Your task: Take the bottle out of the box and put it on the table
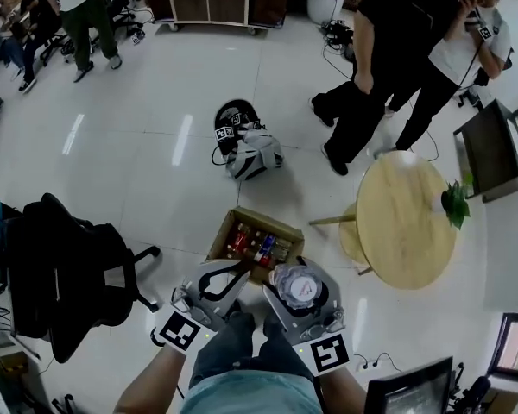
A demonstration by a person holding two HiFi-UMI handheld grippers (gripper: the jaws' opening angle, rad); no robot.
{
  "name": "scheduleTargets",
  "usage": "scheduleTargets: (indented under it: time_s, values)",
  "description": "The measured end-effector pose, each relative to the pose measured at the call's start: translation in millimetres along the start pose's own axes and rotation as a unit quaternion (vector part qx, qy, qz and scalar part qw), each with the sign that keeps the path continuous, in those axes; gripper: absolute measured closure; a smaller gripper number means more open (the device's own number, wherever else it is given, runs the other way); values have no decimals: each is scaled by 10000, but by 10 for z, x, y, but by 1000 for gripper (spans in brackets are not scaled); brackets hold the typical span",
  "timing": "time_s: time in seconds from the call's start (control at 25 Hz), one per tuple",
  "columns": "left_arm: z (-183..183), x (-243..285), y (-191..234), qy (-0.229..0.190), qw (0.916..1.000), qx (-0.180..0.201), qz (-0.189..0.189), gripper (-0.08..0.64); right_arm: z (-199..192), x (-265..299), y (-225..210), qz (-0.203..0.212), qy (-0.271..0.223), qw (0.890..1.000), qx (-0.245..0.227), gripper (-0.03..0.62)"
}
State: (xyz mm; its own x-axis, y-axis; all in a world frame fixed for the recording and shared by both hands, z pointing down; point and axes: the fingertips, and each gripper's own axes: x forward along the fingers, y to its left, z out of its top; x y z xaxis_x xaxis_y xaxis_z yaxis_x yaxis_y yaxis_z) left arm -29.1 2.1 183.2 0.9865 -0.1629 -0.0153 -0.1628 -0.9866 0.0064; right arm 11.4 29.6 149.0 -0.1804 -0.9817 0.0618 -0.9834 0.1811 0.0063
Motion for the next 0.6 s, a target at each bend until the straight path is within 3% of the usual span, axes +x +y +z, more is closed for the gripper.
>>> scheduleTargets:
  time_s: [0.12,0.32,0.44,0.6]
  values:
    - [147,159,-158,-159,9992,121,-336,509,162,-198,-83,-288,-159,9994,-90,314]
    - [420,412,-525,-410,9979,111,-483,514,392,-670,-334,-589,-357,9976,-87,313]
    - [512,646,-843,-393,9966,265,-679,517,514,-1022,-583,-782,-500,9956,-155,313]
    - [606,1044,-1436,-446,9948,191,-893,520,582,-1612,-958,-970,-578,9931,-313,313]
